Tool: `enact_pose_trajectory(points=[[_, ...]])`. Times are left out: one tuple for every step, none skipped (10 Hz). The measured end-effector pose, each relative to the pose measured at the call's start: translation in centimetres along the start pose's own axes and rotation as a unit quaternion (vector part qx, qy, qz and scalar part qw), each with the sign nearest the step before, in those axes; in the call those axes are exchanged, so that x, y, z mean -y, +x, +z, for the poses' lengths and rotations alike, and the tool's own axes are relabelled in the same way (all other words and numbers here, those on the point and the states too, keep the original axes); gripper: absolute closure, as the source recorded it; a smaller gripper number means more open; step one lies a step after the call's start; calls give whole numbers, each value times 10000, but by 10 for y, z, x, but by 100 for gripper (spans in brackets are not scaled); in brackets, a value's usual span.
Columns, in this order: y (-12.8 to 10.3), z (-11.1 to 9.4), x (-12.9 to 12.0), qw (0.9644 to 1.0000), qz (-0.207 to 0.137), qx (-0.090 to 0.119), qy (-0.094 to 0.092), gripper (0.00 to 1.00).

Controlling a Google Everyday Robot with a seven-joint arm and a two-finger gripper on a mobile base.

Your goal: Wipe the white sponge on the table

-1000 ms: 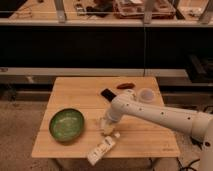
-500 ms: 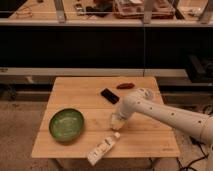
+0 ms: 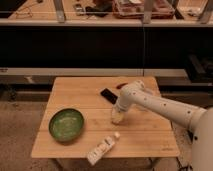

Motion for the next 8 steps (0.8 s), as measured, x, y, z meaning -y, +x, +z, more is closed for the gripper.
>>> enact_pose_trajectory(points=[[-9, 3, 4, 10000, -63, 4, -33, 100], [-26, 7, 8, 9998, -199, 19, -96, 100], [-46, 12, 6, 9991, -396, 54, -161, 100], [-60, 15, 2, 9982, -550, 87, -203, 100], [-76, 18, -7, 9965, -791, 109, -261, 100], [-87, 21, -18, 9943, -1017, 91, -315, 100], [-94, 24, -28, 9919, -1212, 48, -375, 100], [-95, 27, -37, 9901, -1334, 7, -433, 100]])
